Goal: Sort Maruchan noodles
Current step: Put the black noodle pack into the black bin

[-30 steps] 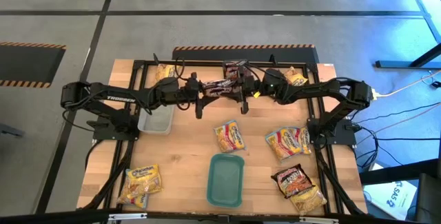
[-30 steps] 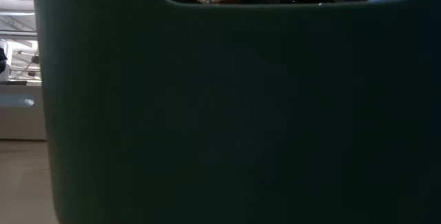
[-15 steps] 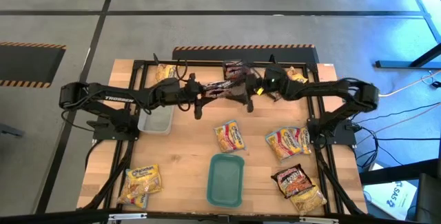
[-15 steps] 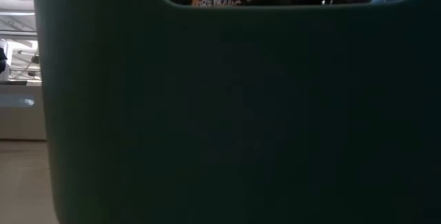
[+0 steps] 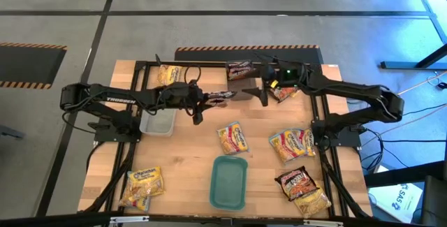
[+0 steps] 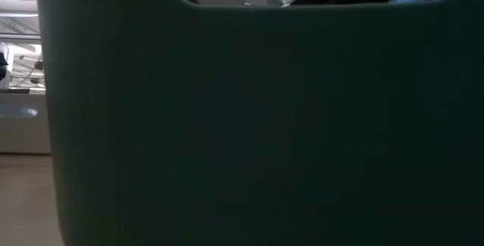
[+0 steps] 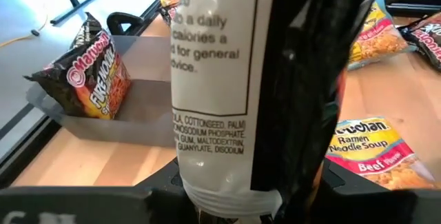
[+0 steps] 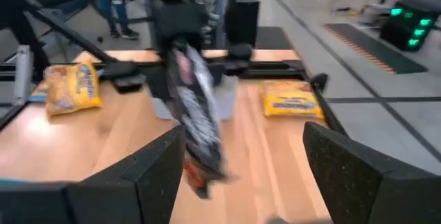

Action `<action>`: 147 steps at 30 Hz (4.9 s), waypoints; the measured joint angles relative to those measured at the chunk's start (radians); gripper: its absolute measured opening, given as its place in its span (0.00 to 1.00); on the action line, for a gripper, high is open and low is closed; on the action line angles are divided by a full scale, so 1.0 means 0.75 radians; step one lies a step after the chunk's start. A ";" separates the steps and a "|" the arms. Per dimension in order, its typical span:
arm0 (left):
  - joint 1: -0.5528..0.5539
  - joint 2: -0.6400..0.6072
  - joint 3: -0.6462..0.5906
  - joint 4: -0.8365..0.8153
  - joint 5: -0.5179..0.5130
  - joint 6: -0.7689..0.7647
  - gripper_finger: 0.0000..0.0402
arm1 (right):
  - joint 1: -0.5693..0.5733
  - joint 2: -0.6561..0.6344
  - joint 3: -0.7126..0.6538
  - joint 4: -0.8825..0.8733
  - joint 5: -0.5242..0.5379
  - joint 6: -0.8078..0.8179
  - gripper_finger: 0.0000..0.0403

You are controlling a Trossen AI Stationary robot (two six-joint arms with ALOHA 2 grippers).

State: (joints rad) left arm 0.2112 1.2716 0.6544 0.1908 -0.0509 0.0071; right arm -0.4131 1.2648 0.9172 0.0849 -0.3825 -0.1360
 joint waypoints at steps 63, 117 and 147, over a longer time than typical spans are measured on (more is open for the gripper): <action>0.005 -0.105 0.004 -0.261 -0.165 0.009 0.55 | -0.130 0.441 0.699 -0.940 0.040 -0.409 0.24; 0.006 -0.063 0.002 -0.228 -0.159 -0.030 0.55 | -0.330 0.843 0.587 -0.566 0.352 -0.490 0.62; 0.003 -0.063 0.002 -0.220 -0.159 -0.053 0.55 | -0.235 0.095 0.219 -0.936 0.751 -0.118 0.61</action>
State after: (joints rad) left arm 0.2134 1.2245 0.6556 0.0261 -0.1703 -0.0327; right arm -0.5896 1.3360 1.0818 -0.6170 0.1806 -0.2246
